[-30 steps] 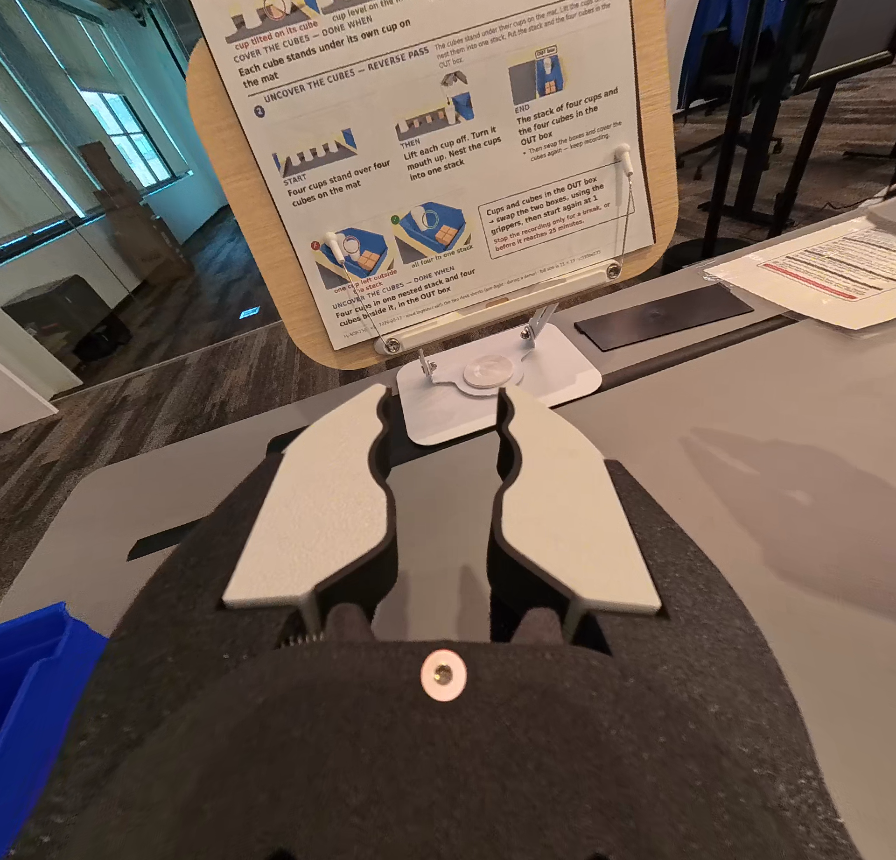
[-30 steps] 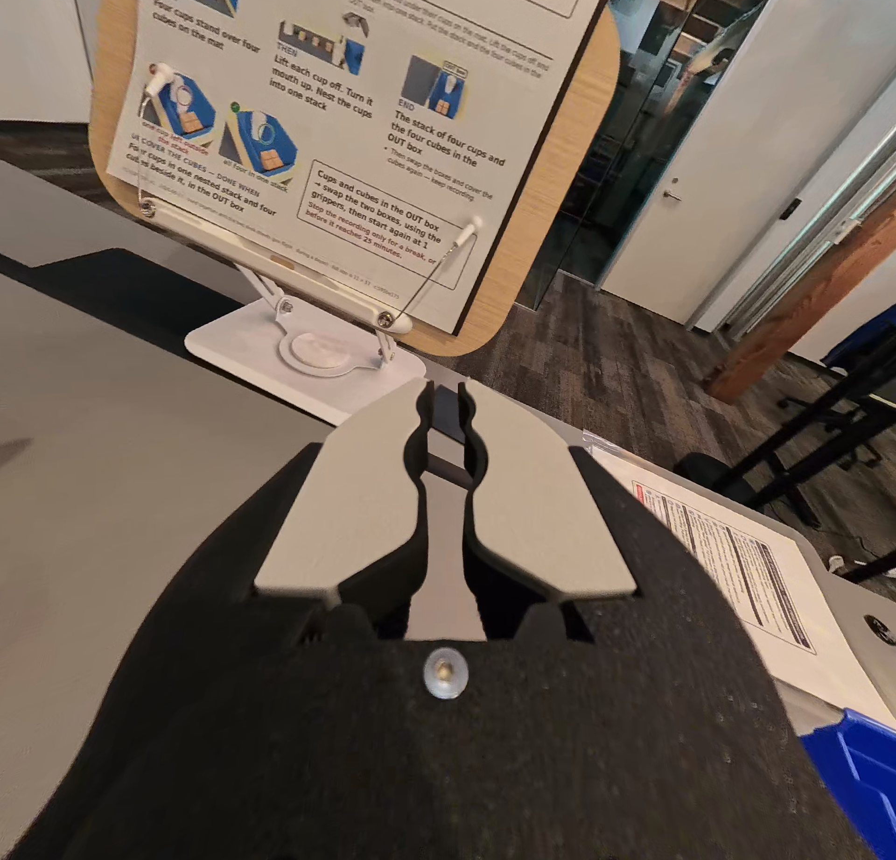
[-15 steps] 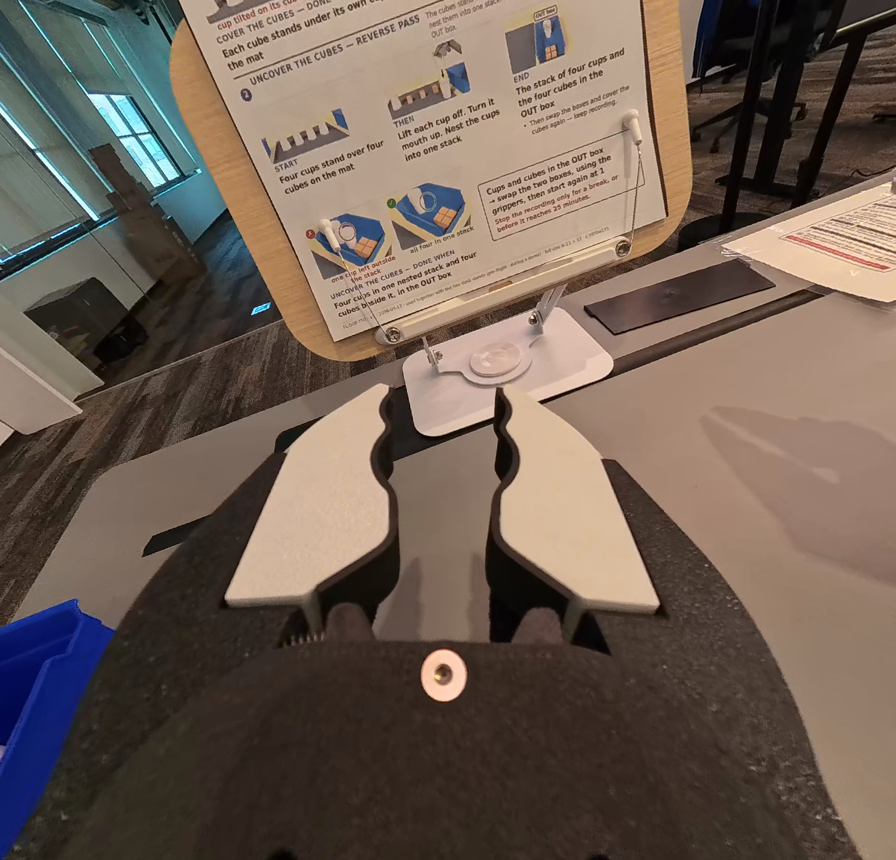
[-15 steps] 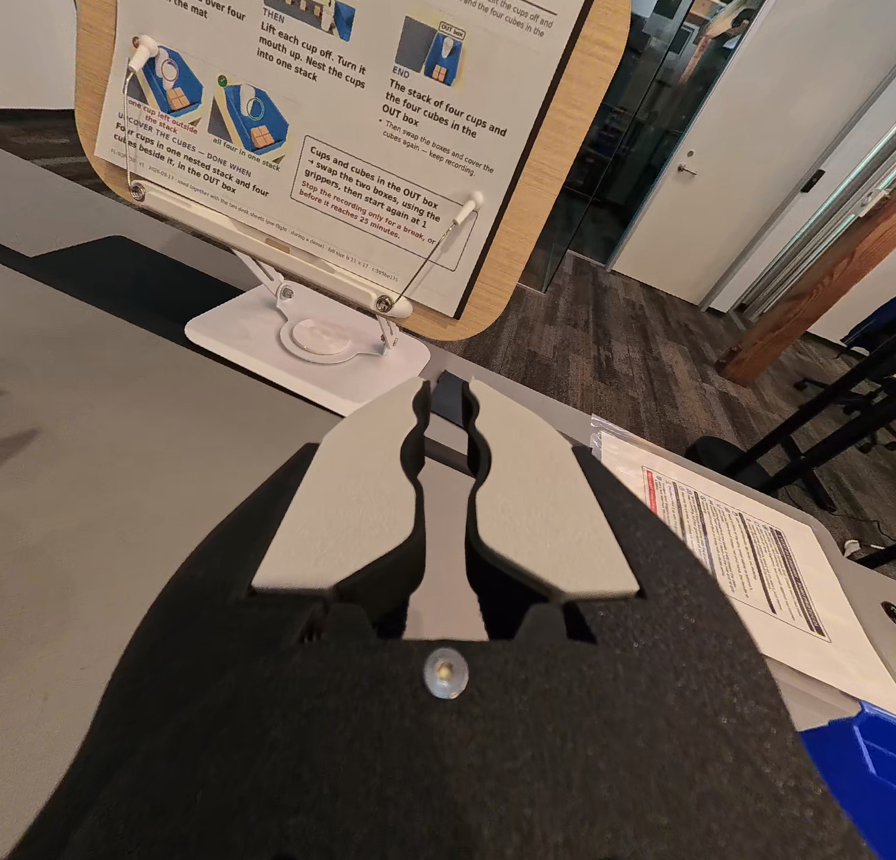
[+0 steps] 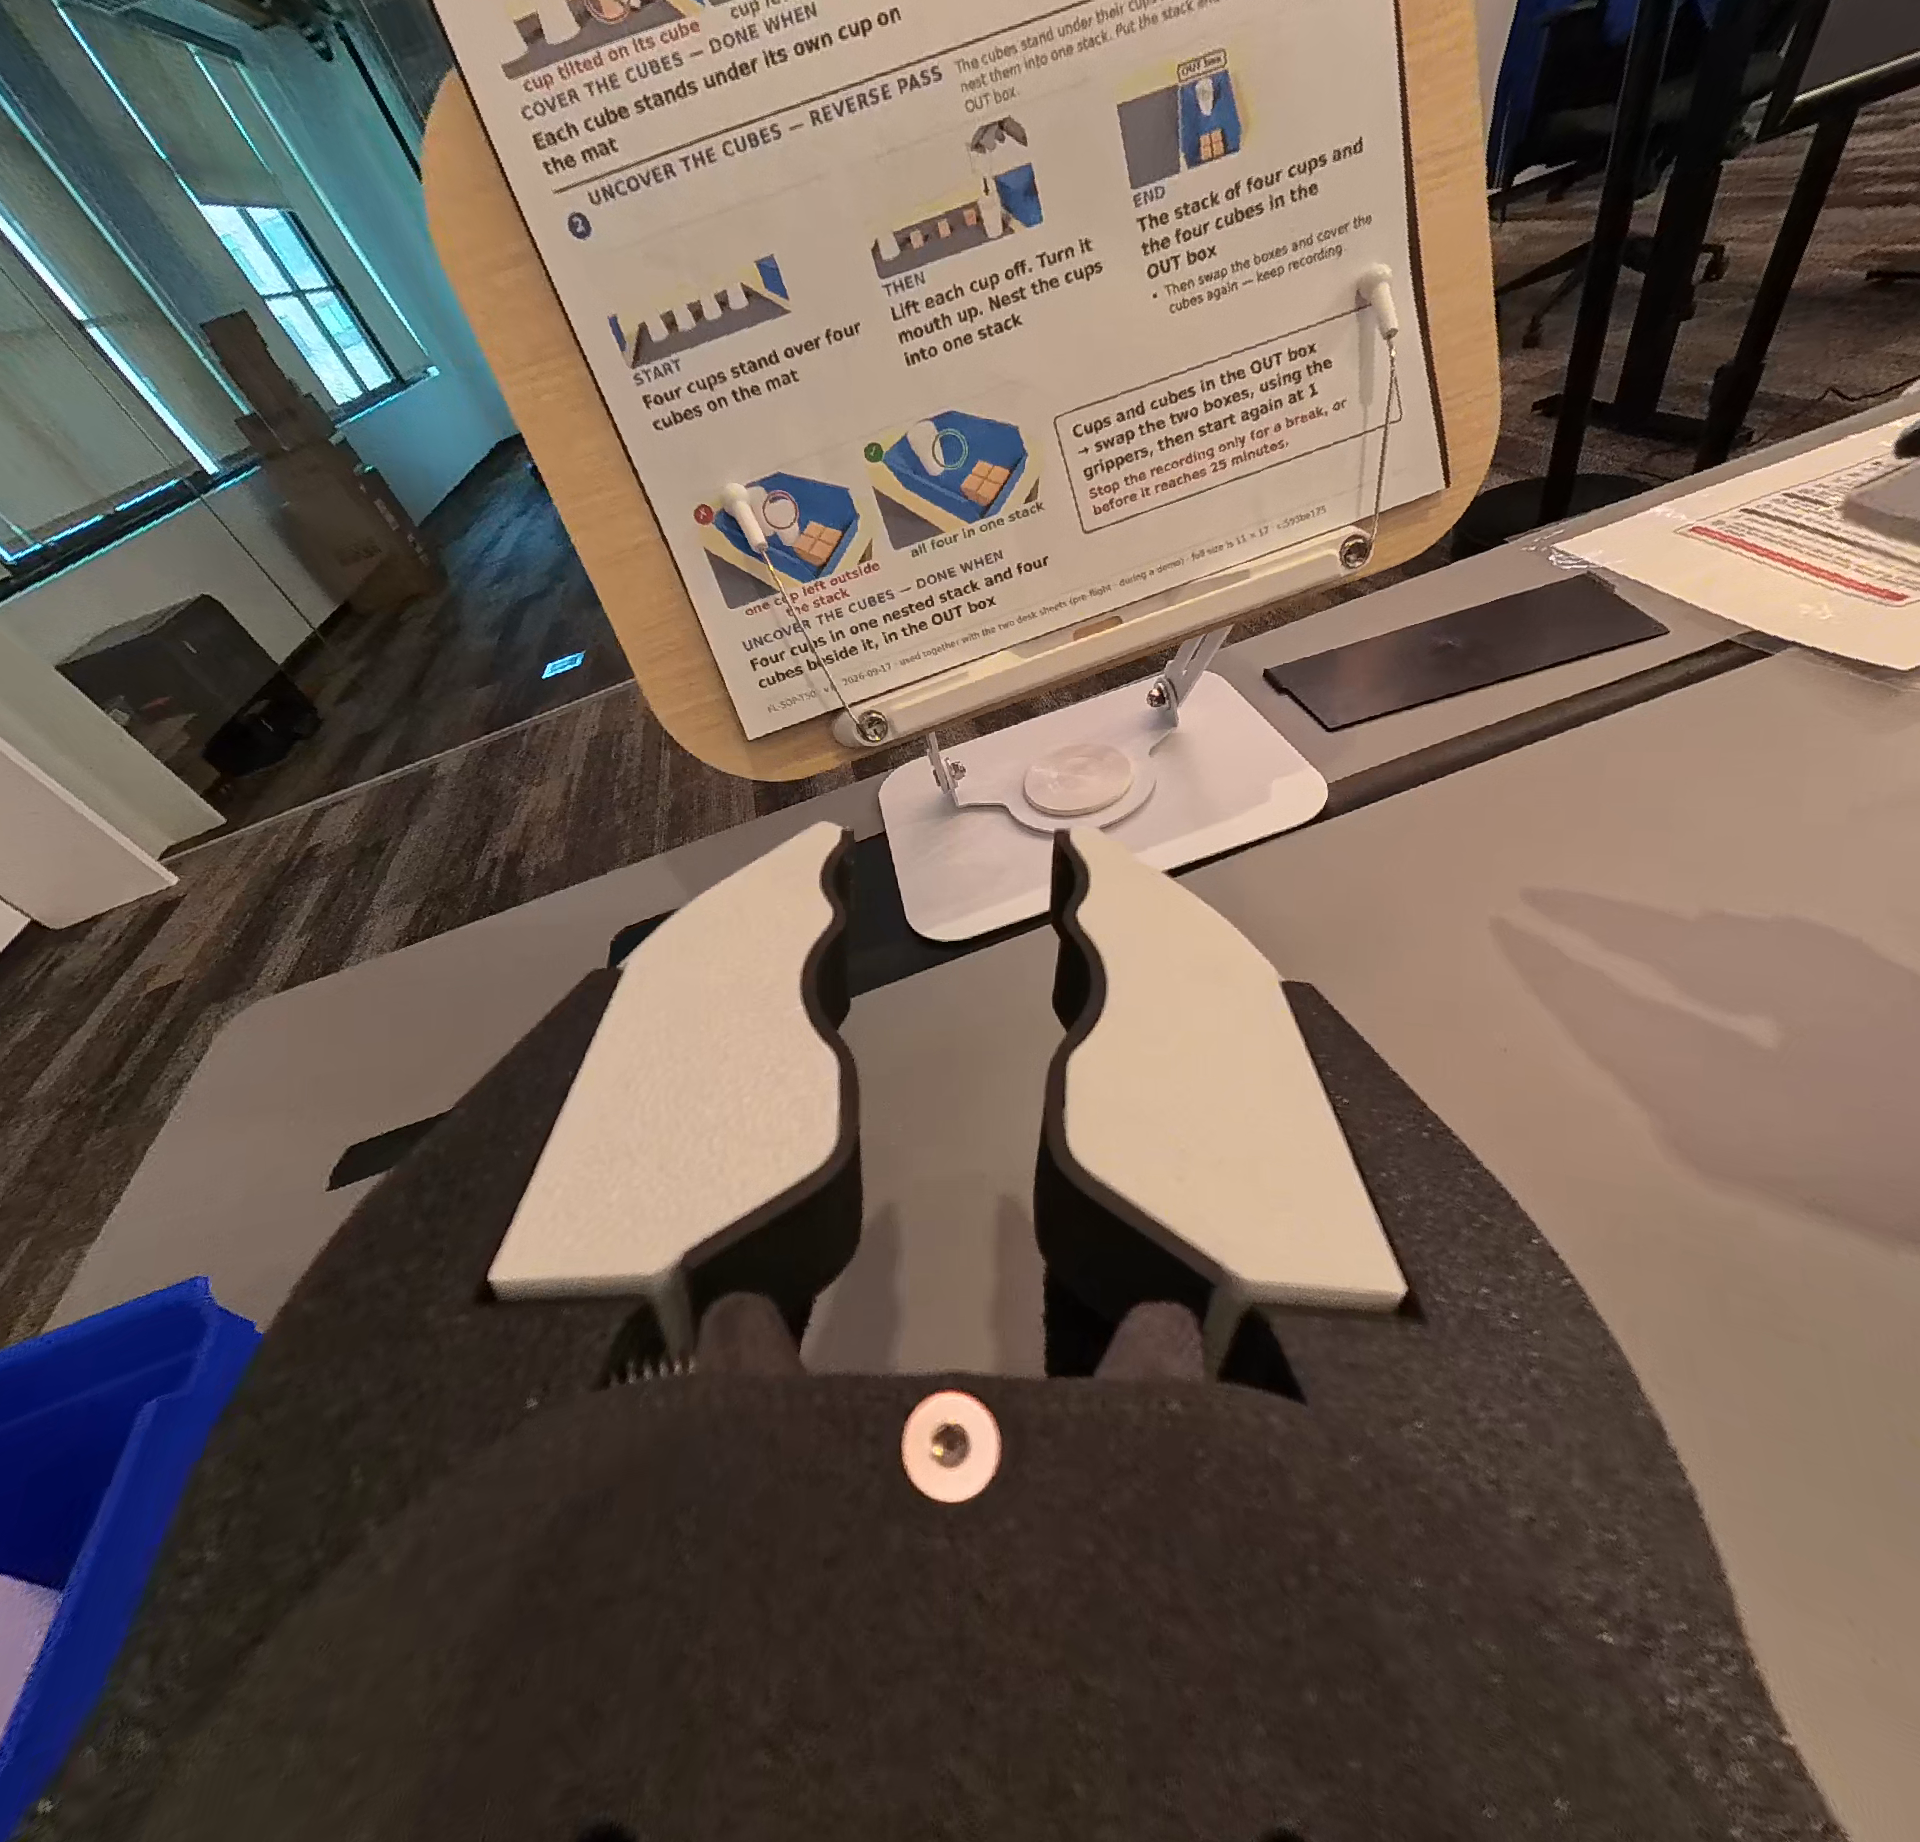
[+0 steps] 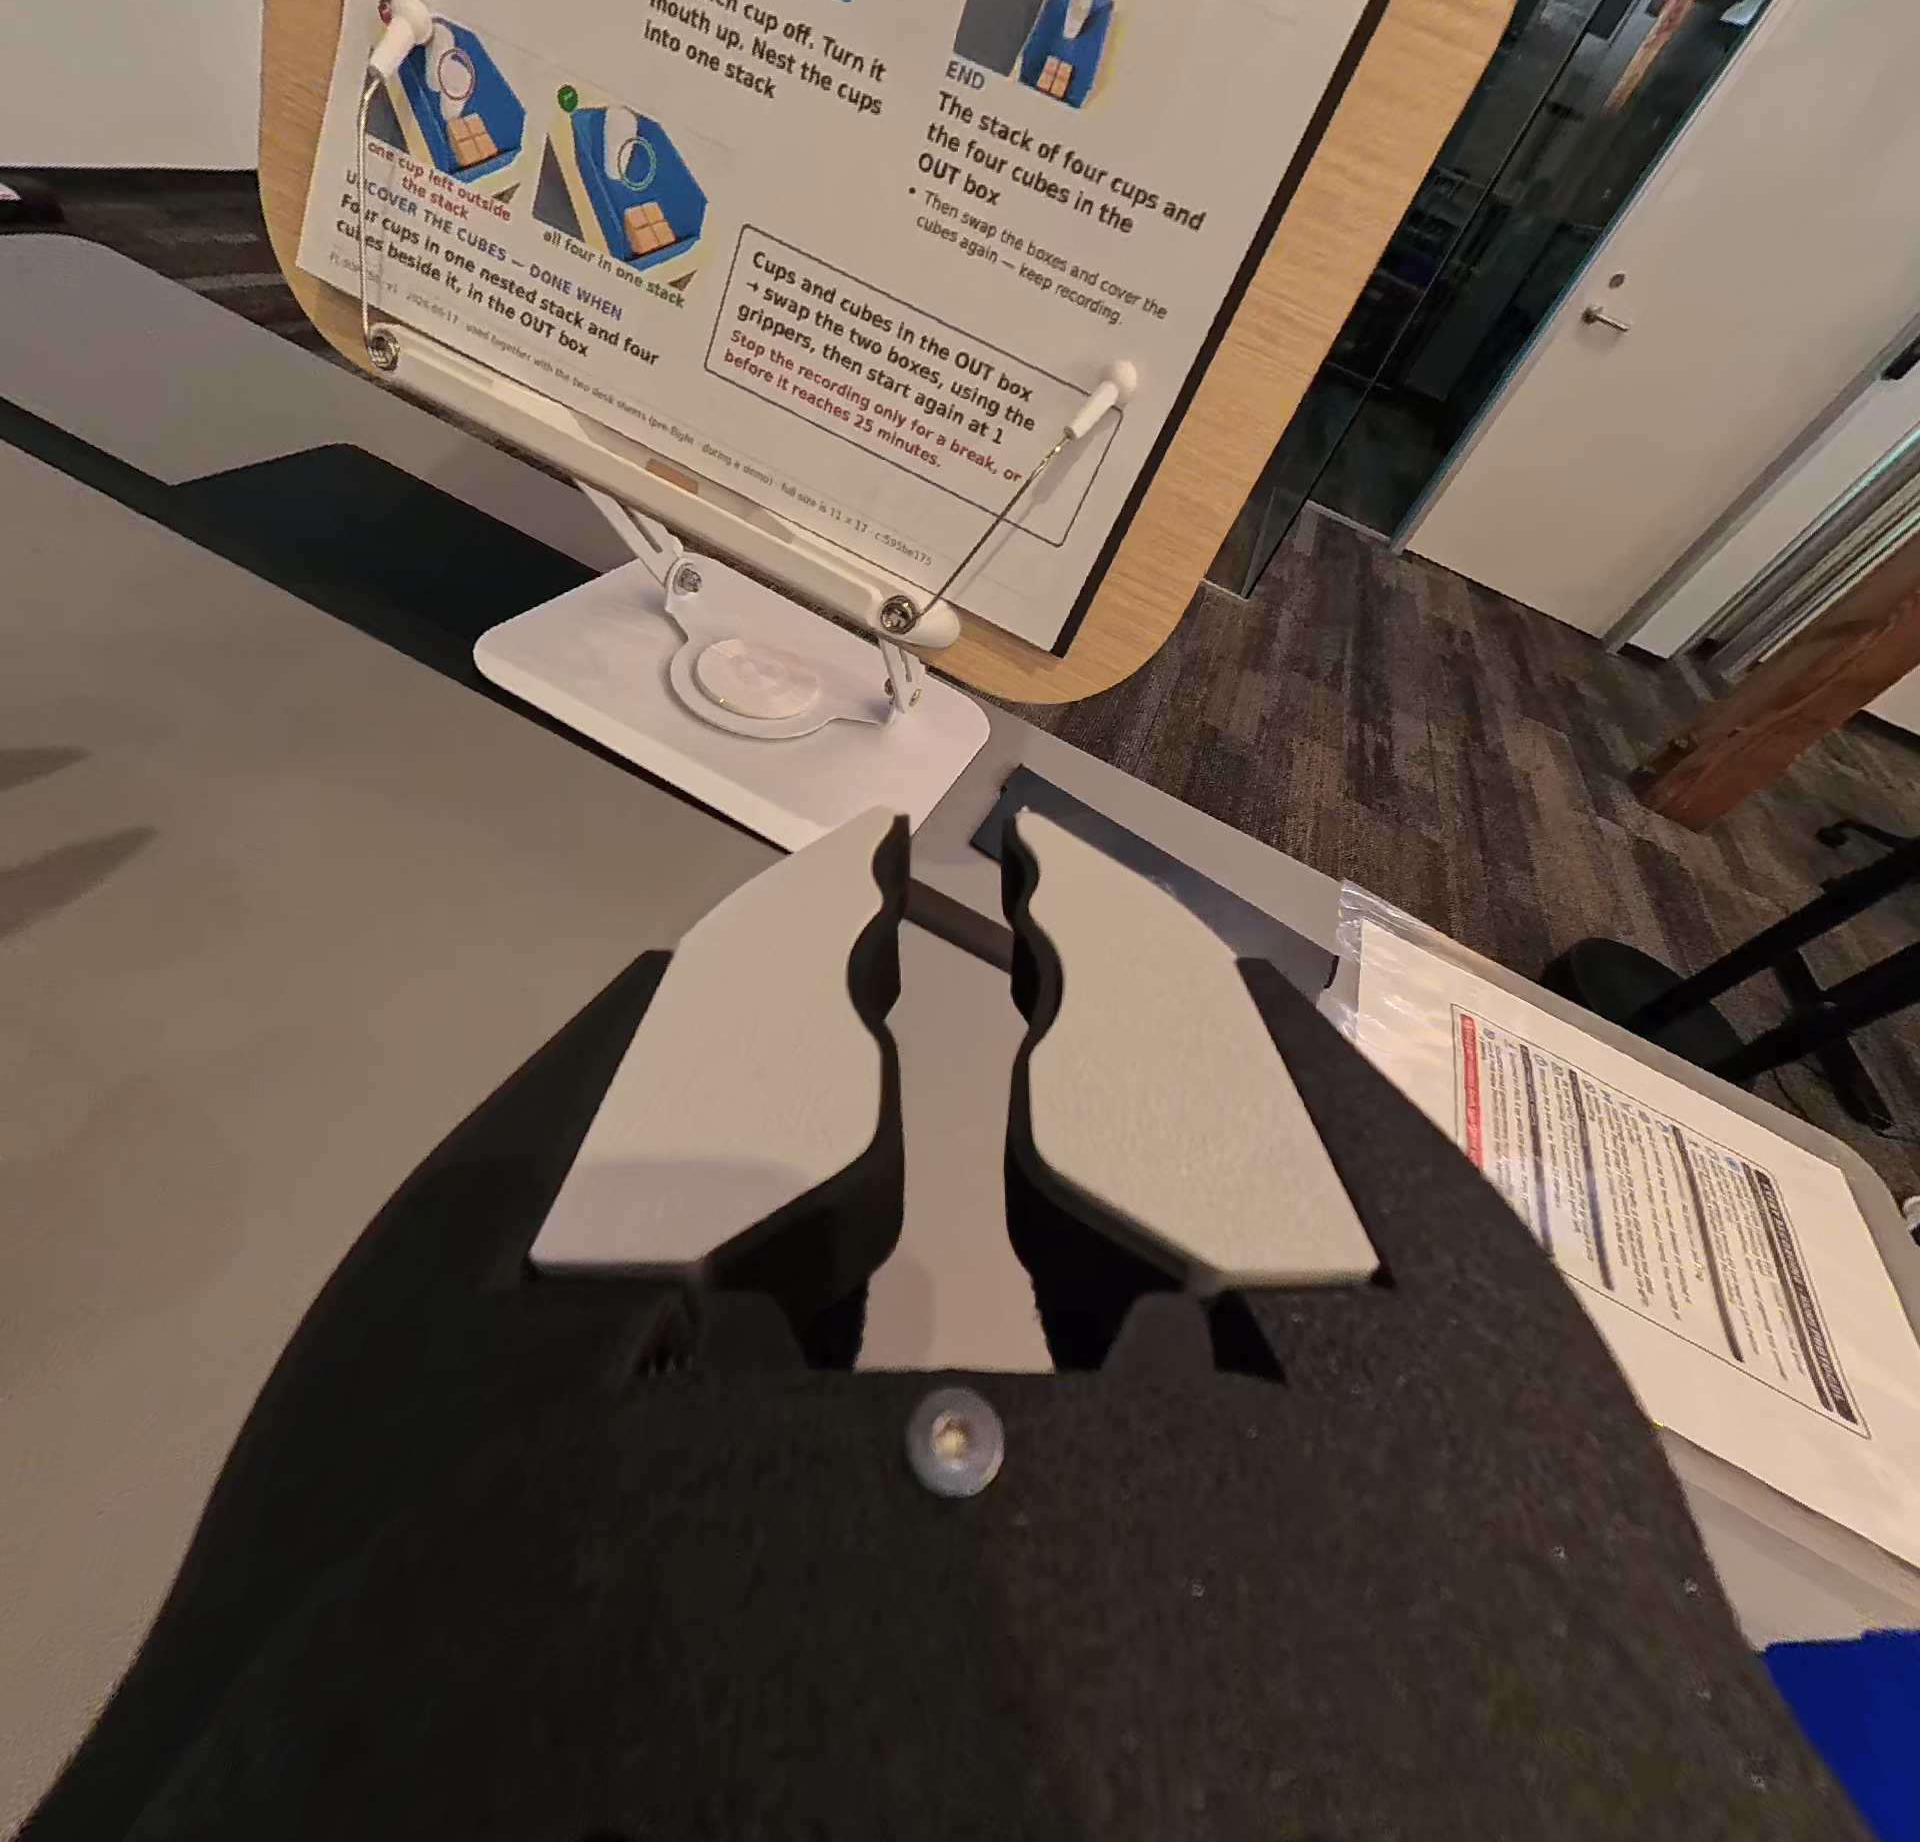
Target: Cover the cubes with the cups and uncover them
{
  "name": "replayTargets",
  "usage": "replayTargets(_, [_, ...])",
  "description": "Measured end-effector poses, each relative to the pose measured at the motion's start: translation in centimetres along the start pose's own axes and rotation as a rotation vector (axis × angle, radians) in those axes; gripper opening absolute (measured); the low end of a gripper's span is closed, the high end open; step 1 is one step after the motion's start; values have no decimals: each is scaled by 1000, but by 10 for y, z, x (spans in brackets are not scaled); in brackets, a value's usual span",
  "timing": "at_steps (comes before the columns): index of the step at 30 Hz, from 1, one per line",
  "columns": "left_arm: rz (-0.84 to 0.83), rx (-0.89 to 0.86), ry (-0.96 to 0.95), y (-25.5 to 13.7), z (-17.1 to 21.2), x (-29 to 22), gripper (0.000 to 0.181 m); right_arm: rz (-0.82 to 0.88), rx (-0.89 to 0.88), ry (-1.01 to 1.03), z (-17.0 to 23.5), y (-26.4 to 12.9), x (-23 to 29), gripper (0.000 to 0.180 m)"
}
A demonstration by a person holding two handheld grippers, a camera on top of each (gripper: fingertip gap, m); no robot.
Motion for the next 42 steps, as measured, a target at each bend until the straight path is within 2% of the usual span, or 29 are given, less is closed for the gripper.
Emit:
replayTargets(6, [17, -4, 26, -4, -7, -1, 35, -64, 17, 8, 2, -1, 3, 18])
replayTargets(10, [14, -4, 115, -25, -23, 8, 31, -117, 31, -8, 2, -3, 10, 23])
replayTargets(19, [58, 104, 289, -96, -37, 33, 22, -189, 61, -51, 3, -7, 22, 28])
replayTargets(23, [156, 55, 208, -149, -48, 35, 22, -235, 90, -21, 6, -9, 24, 29])
replayTargets(26, [145, 43, 181, -192, -45, 60, 20, -250, 108, -22, 10, -7, 23, 29])
replayTargets(28, [92, 116, 154, -216, -25, 89, 20, -257, 126, -21, 14, -6, 22, 30])
replayTargets(30, [54, 248, 112, -236, 10, 118, 22, -288, 146, -19, 17, -6, 24, 30])
replayTargets(32, [43, 406, 60, -255, 55, 142, 38, -323, 165, -14, 22, -5, 28, 31])
replayTargets(36, [-22, 697, -100, -283, 146, 186, 52, -330, 201, -6, 30, -1, 27, 32])
replayTargets(38, [-40, 789, -186, -288, 184, 202, 49, -355, 203, 14, 30, -3, 29, 32])
replayTargets(40, [-38, 813, -289, -290, 211, 211, 27, -375, 204, 27, 28, -5, 30, 32])
replayTargets(42, [-43, 812, -404, -290, 229, 214, 29, -383, 204, 35, 28, -6, 29, 32])
Point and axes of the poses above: each gripper's, where its closed fingertips meet, y out along the fingers, z out of its underside, x = y × z across the jaws, the point moved 1 cm from there along -y, back along the fingers, and after that the axes turned 12 degrees about z, right-handed, at the moved point
